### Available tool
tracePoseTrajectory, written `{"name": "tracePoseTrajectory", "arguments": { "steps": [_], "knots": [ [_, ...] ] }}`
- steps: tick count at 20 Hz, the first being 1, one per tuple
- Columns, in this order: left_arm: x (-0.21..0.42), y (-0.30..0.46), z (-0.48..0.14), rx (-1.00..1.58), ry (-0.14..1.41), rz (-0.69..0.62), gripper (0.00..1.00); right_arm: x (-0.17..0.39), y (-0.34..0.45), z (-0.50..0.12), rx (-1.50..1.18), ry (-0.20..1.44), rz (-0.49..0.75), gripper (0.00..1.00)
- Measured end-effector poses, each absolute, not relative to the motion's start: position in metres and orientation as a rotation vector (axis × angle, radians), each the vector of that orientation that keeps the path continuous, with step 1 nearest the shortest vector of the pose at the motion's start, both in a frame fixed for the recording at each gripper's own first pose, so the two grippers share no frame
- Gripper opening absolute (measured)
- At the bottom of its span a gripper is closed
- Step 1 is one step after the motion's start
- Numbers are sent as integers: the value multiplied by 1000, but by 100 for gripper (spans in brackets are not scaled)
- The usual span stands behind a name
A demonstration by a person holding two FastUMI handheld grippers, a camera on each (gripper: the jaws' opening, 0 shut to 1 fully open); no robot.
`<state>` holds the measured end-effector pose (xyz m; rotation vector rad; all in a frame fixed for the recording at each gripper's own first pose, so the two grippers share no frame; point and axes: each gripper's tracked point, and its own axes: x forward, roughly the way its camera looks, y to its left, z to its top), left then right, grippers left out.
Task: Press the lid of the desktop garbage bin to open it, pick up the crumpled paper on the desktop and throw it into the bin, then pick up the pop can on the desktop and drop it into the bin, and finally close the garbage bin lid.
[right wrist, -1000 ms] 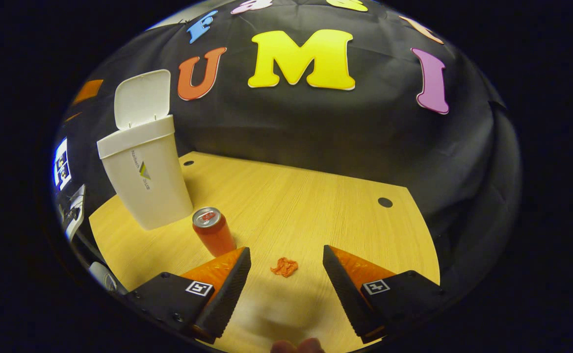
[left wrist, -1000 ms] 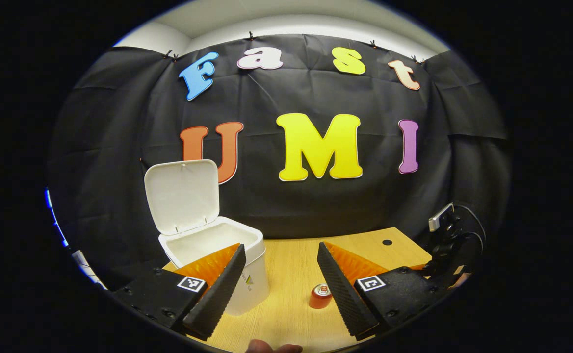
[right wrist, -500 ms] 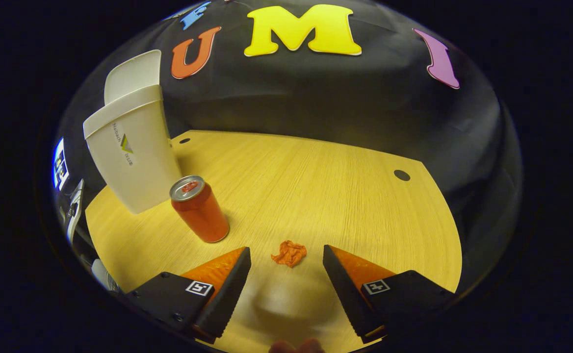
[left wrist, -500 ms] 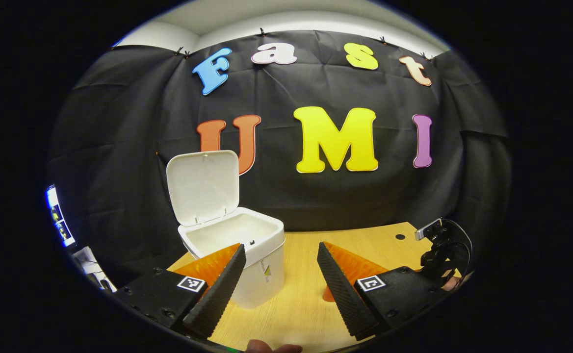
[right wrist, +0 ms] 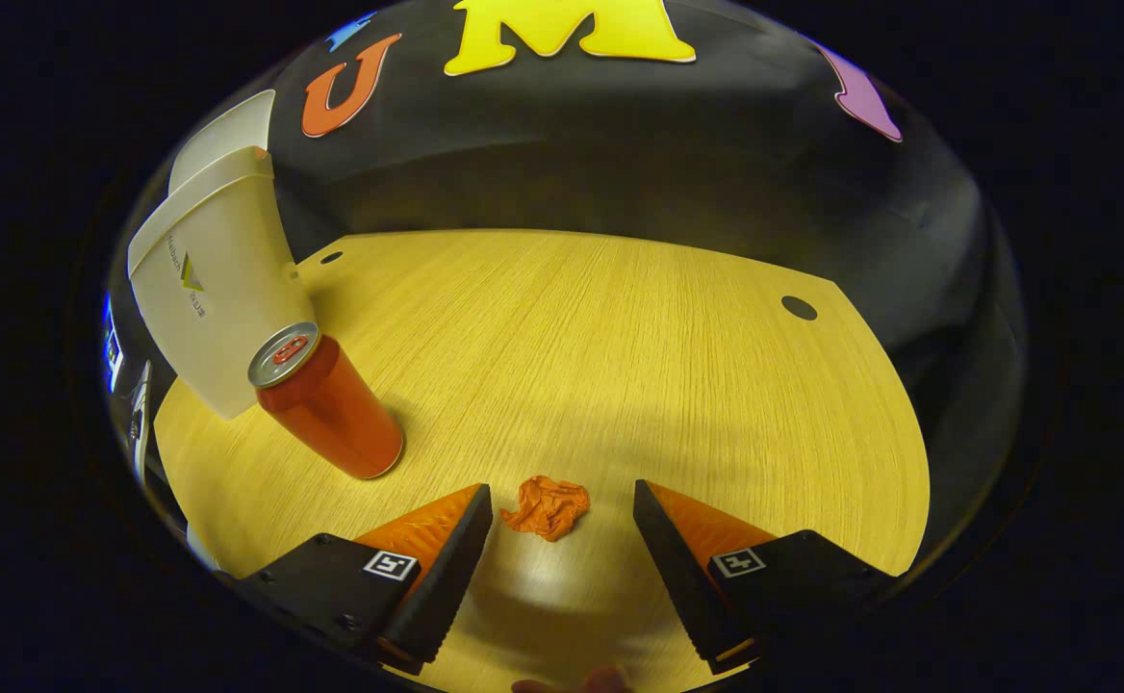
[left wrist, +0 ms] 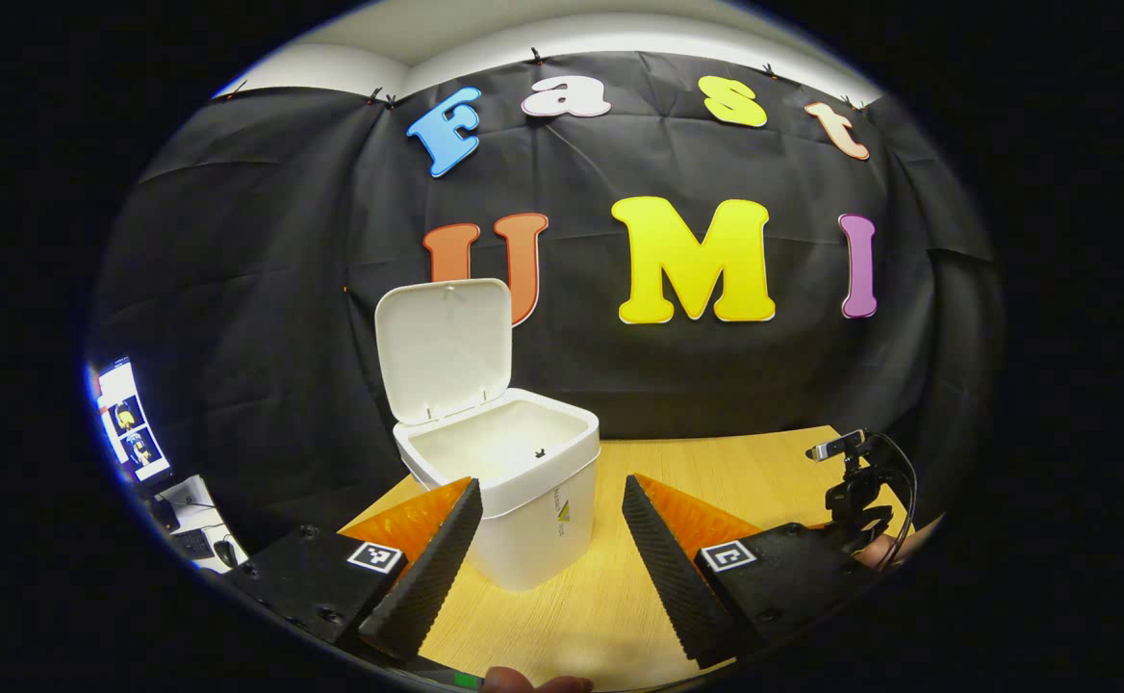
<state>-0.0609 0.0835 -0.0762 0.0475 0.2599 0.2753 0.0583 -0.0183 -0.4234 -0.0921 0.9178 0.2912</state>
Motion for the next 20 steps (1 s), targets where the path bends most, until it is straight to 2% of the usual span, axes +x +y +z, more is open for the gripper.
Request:
{"name": "tracePoseTrajectory", "arguments": {
  "steps": [3, 6, 7, 8, 10, 11, 13, 15, 17, 18, 19, 20],
  "knots": [
    [-66, 88, -75, 58, 262, 299, 96, 62, -14, -433, -90, 935, 288, 95],
    [-71, 91, -75, 59, 265, 317, 96, 64, -14, -442, -75, 964, 280, 87],
    [-72, 91, -75, 60, 267, 322, 96, 64, -14, -444, -73, 975, 278, 80],
    [-73, 93, -74, 61, 267, 327, 96, 64, -15, -447, -73, 978, 274, 78],
    [-74, 93, -72, 64, 267, 336, 96, 66, -15, -448, -71, 988, 263, 63],
    [-76, 94, -73, 65, 268, 339, 96, 67, -15, -448, -65, 983, 265, 59],
    [-76, 95, -73, 65, 269, 343, 96, 68, -14, -448, -66, 989, 273, 61],
    [-75, 95, -73, 65, 269, 344, 96, 69, -16, -447, -75, 989, 275, 58],
    [-74, 95, -72, 67, 268, 343, 96, 69, -15, -447, -67, 994, 275, 32],
    [-74, 94, -71, 67, 266, 341, 96, 69, -15, -447, -69, 998, 283, 39],
    [-73, 95, -72, 68, 268, 339, 96, 70, -15, -447, -71, 998, 292, 36],
    [-74, 94, -72, 70, 269, 338, 96, 70, -15, -447, -77, 994, 285, 41]
  ]
}}
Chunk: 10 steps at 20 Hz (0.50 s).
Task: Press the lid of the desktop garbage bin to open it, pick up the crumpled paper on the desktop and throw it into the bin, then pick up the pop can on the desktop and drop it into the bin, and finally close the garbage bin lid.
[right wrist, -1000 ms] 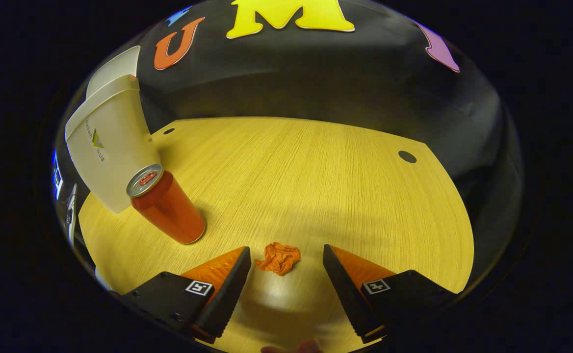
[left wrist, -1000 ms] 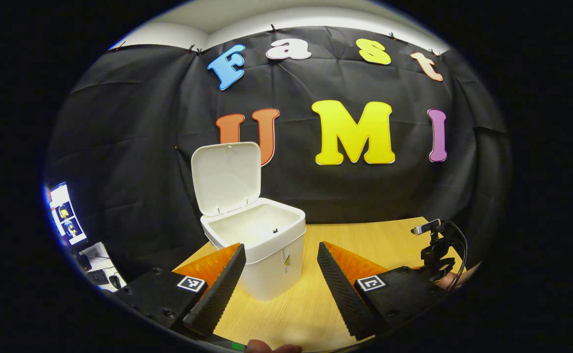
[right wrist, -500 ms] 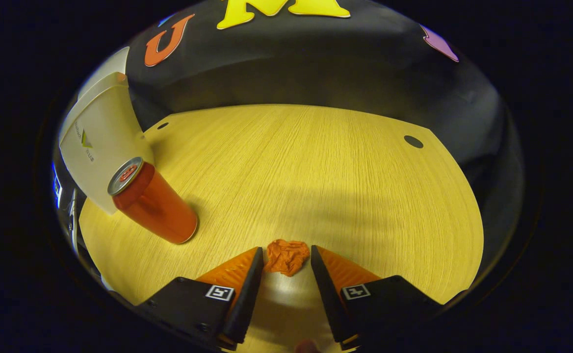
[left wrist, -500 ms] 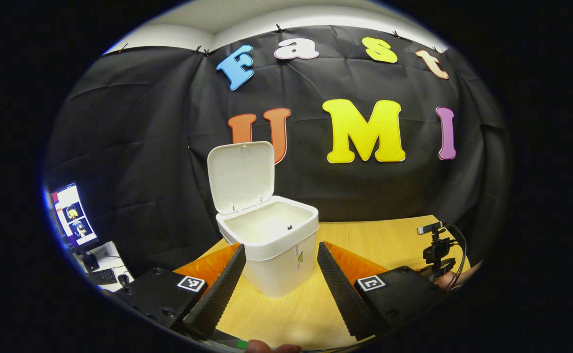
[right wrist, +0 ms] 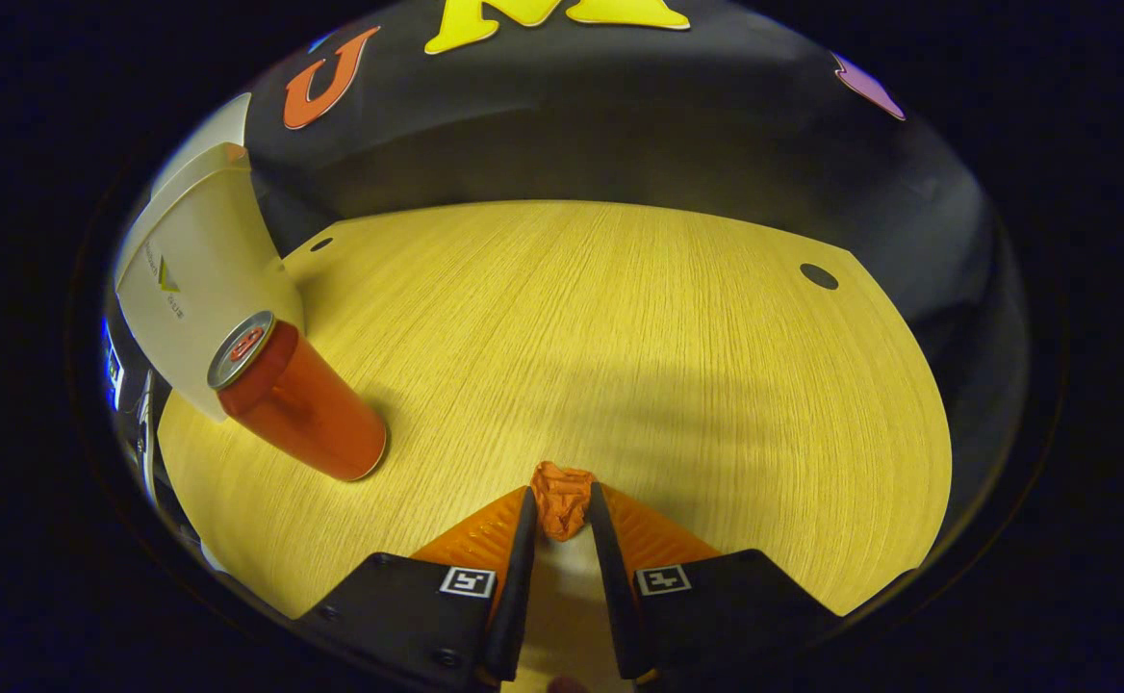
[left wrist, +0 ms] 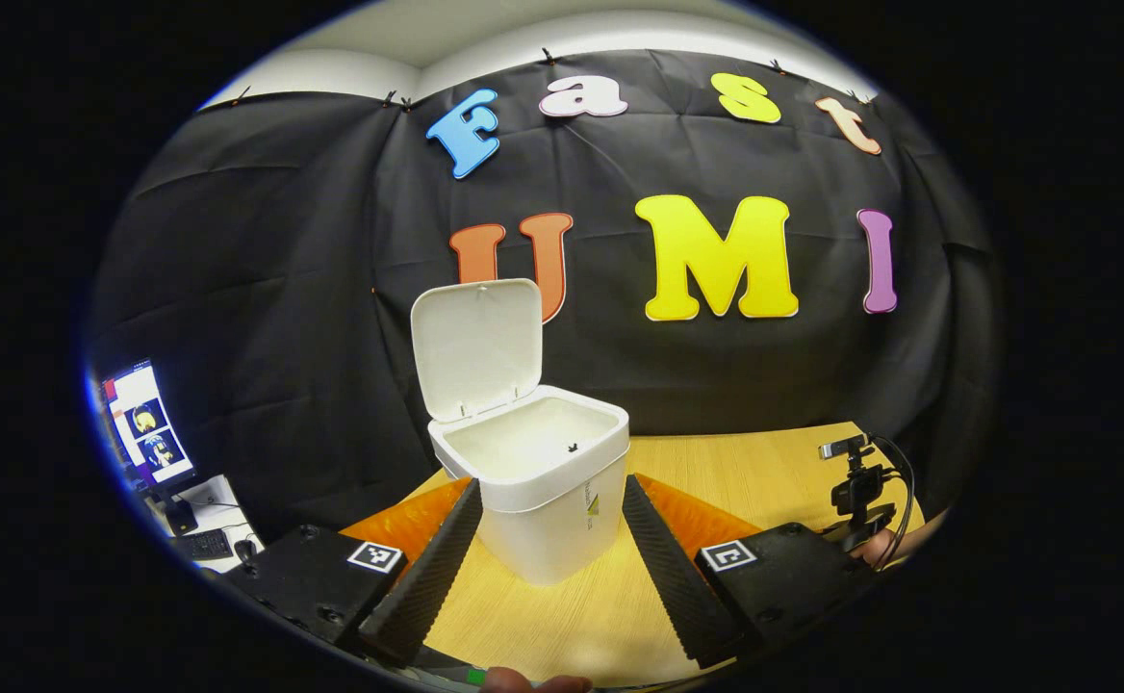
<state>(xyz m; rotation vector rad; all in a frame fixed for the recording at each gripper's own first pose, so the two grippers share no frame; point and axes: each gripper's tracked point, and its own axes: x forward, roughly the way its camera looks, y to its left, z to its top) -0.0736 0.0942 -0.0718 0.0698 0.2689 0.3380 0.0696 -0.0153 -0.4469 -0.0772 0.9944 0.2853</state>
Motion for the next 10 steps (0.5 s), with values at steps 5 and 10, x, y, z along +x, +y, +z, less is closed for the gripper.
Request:
{"name": "tracePoseTrajectory", "arguments": {
  "steps": [5, 10],
  "knots": [
    [-72, 94, -72, 69, 269, 334, 96, 62, -10, -442, -55, 1021, 319, 20],
    [-69, 93, -70, 67, 263, 318, 96, 61, -4, -416, -19, 999, 334, 7]
  ]
}}
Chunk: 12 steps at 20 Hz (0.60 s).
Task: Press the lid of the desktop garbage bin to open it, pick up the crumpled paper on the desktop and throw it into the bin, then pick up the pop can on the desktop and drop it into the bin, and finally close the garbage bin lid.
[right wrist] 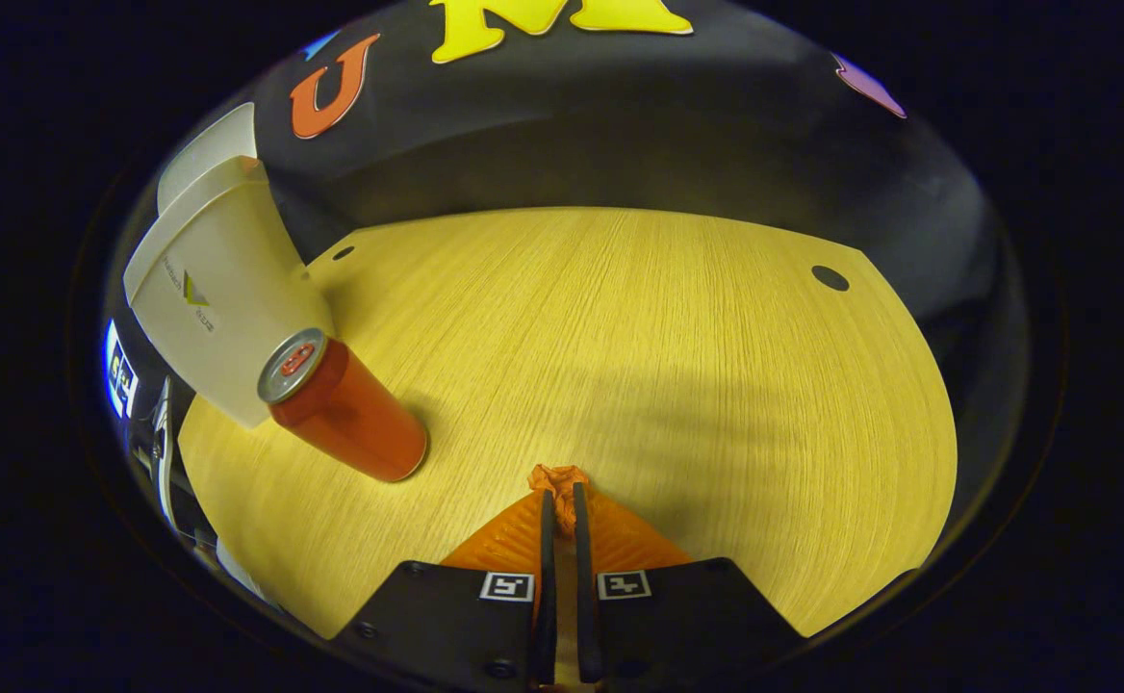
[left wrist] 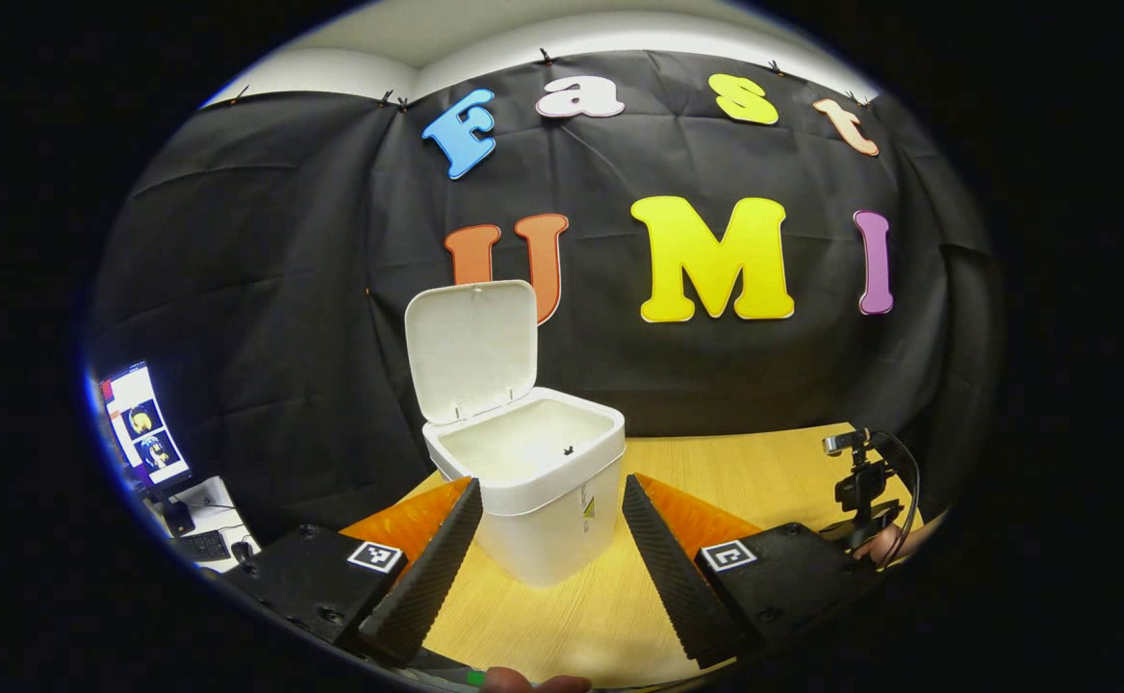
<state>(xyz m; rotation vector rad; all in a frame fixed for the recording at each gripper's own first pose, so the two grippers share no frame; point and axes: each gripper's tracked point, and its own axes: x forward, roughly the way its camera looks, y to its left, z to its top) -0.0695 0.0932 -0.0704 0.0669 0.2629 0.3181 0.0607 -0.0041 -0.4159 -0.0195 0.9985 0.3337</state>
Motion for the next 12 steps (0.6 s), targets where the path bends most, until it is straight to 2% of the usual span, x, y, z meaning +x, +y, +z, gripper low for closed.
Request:
{"name": "tracePoseTrajectory", "arguments": {
  "steps": [2, 12],
  "knots": [
    [-68, 93, -69, 69, 256, 310, 97, 63, -2, -398, -4, 973, 334, 9],
    [-53, 91, -80, 50, 222, 242, 96, 83, 5, -258, 106, 776, 315, 9]
  ]
}}
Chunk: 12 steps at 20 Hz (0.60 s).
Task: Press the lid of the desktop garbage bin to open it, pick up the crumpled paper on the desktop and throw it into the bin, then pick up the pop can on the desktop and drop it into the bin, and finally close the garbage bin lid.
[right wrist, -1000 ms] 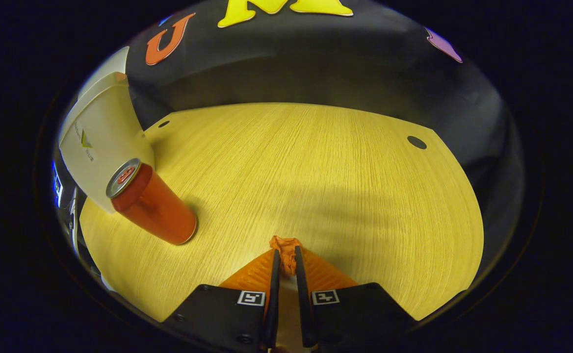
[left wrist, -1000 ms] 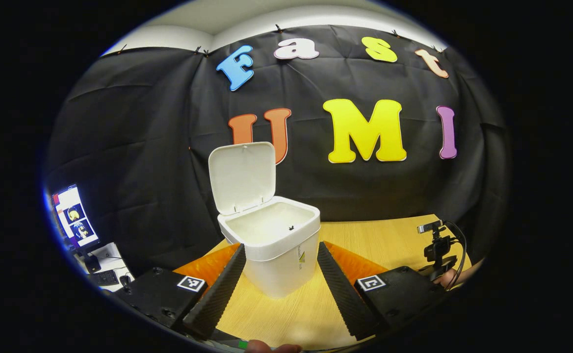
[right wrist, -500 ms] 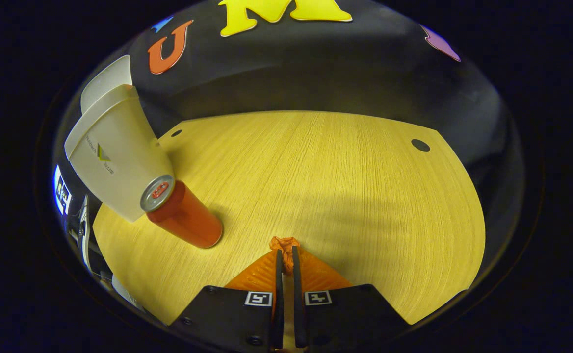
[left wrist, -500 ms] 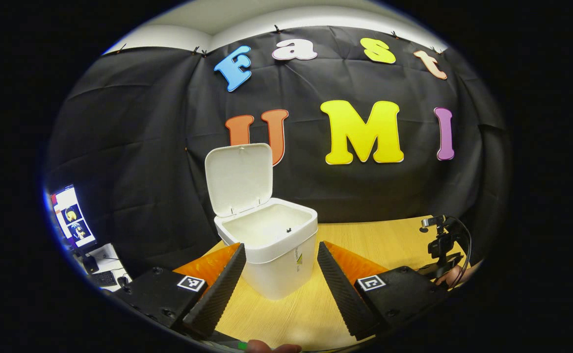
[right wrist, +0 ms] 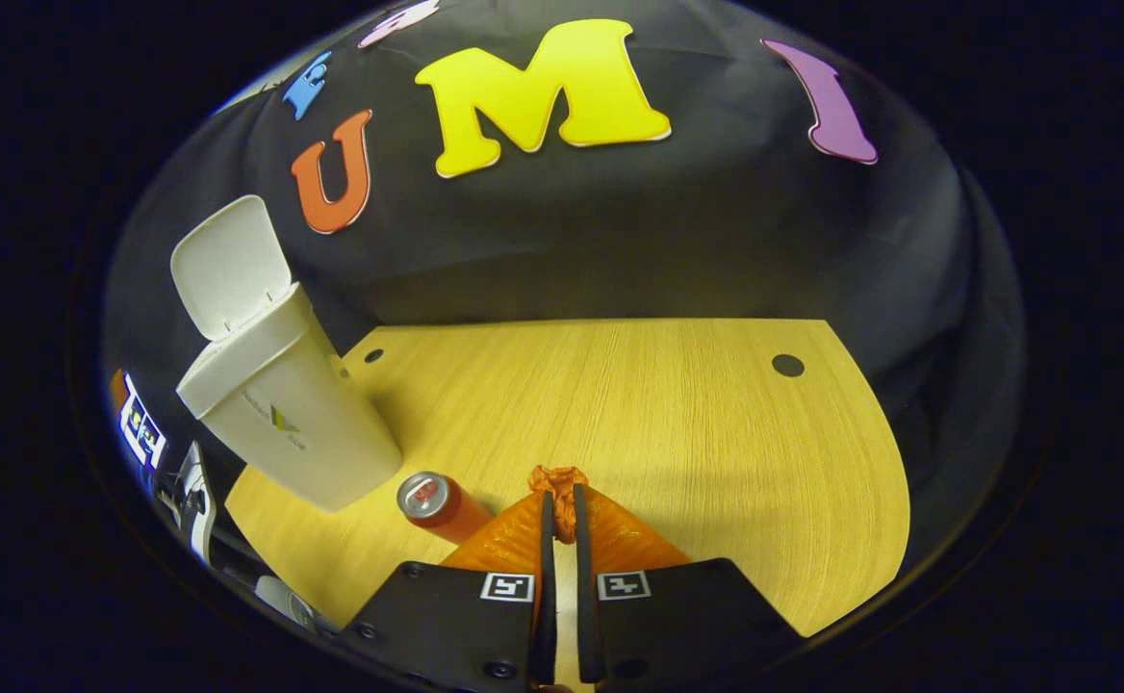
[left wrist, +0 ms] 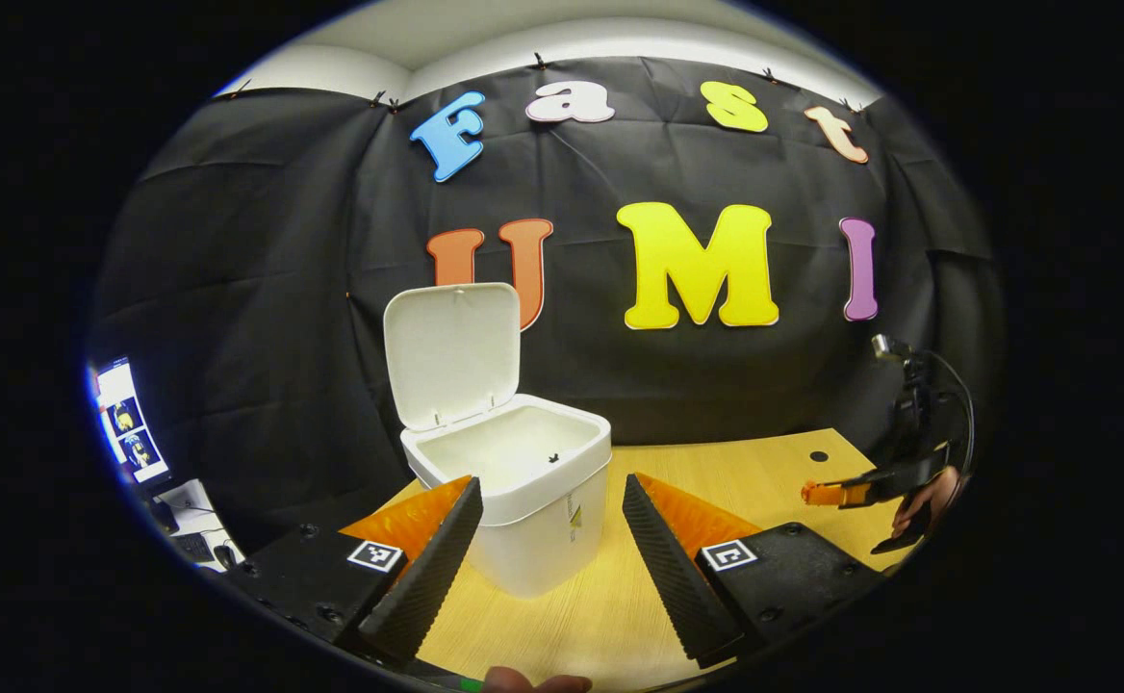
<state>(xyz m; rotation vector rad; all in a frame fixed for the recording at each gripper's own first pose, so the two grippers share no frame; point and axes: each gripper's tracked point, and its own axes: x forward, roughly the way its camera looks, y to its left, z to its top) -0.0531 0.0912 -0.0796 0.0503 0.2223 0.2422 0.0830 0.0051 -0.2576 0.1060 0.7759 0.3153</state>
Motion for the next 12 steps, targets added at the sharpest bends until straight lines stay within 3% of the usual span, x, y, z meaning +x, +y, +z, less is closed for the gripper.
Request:
{"name": "tracePoseTrajectory", "arguments": {
  "steps": [6, 12],
  "knots": [
    [-44, 87, -93, 35, 222, 192, 96, 99, 19, -161, 142, 618, 331, 9],
    [-46, 91, -107, 10, 245, 177, 96, 107, 48, -104, 127, 522, 397, 9]
  ]
}}
